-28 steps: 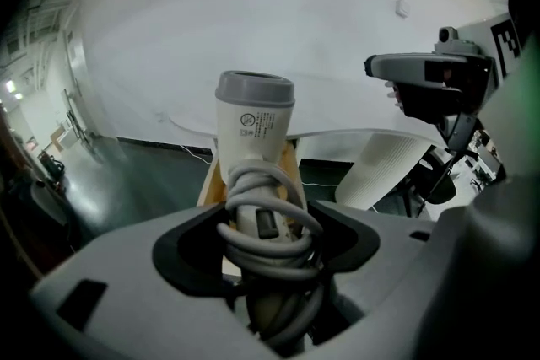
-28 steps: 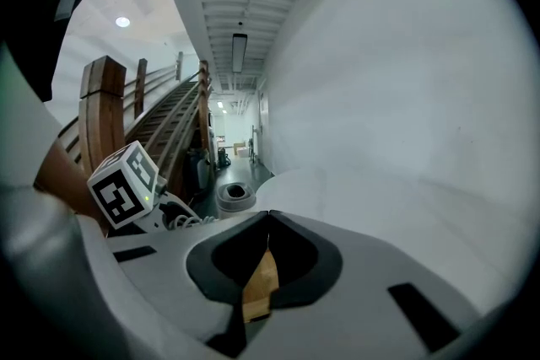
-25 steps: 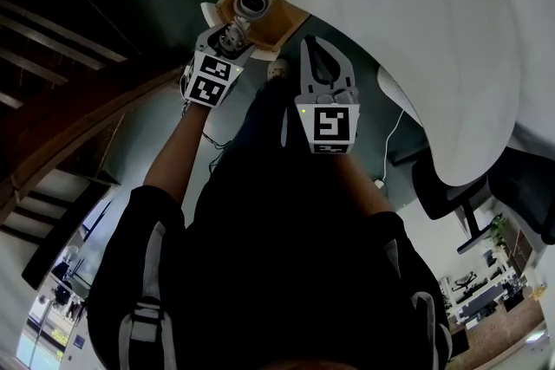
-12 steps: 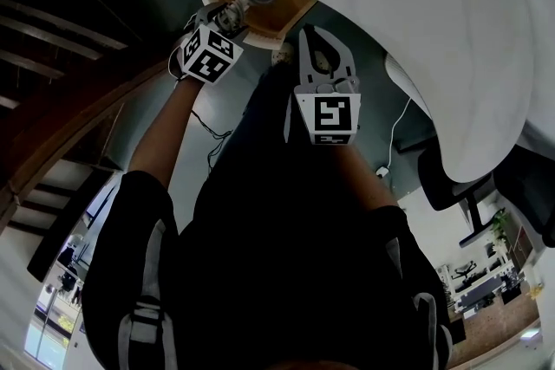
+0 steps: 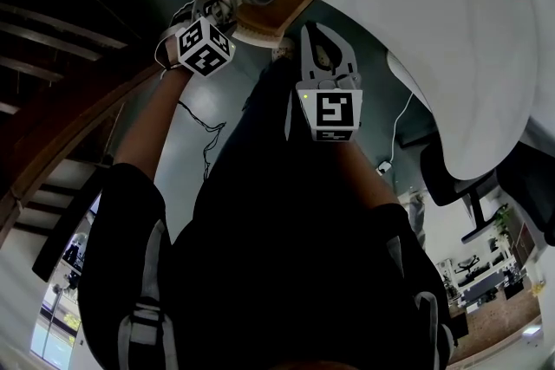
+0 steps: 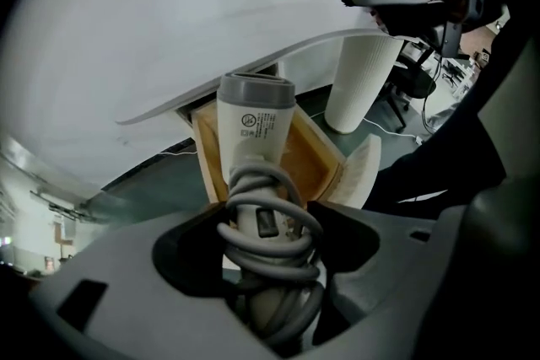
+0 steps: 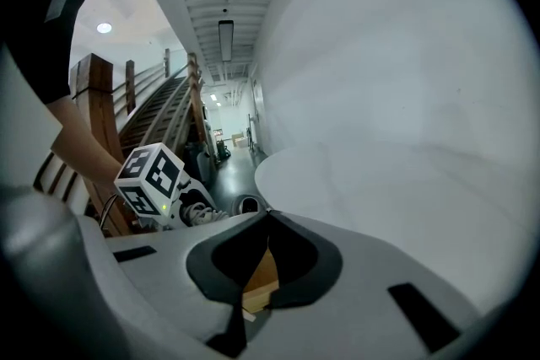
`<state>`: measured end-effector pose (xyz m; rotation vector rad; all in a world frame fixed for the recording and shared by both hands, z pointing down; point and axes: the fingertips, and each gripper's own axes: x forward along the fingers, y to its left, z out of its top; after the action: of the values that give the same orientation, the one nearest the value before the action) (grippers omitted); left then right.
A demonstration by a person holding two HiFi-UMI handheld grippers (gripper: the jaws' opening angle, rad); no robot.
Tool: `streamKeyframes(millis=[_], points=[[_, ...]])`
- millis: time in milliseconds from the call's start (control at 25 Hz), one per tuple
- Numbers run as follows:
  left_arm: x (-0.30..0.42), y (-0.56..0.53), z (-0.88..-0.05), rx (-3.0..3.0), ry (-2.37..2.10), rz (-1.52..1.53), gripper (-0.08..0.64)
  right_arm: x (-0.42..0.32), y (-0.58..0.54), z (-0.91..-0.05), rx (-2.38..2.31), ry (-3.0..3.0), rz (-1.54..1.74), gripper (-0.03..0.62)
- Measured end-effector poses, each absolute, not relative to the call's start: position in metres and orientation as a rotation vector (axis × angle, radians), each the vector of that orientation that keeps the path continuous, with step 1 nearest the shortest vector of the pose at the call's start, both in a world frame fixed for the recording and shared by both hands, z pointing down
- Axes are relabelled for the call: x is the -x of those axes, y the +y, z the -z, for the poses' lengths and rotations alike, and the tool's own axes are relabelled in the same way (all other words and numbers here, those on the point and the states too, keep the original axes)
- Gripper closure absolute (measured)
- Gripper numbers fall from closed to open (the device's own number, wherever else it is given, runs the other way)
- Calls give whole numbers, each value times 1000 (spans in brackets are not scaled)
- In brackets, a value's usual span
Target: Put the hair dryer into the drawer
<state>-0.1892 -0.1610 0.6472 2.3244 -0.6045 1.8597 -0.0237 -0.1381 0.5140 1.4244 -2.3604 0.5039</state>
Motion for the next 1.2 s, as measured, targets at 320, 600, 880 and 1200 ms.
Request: streamKeyframes(millis=[320, 600, 880, 1200], points=[[186, -166, -651, -2324, -518, -1915, 267, 21, -141, -526, -1423, -2349, -536, 569], [176, -170, -651, -2364, -388, -2122, 267, 17, -138, -532, -1424, -2332, -557, 571], [166, -181, -658, -2343, -297, -2255, 267, 12, -137, -538, -1436, -2318, -577, 571], [169, -183, -679, -2213, -251, -2329, 267, 14, -142, -552, -1437, -2295, -602, 571]])
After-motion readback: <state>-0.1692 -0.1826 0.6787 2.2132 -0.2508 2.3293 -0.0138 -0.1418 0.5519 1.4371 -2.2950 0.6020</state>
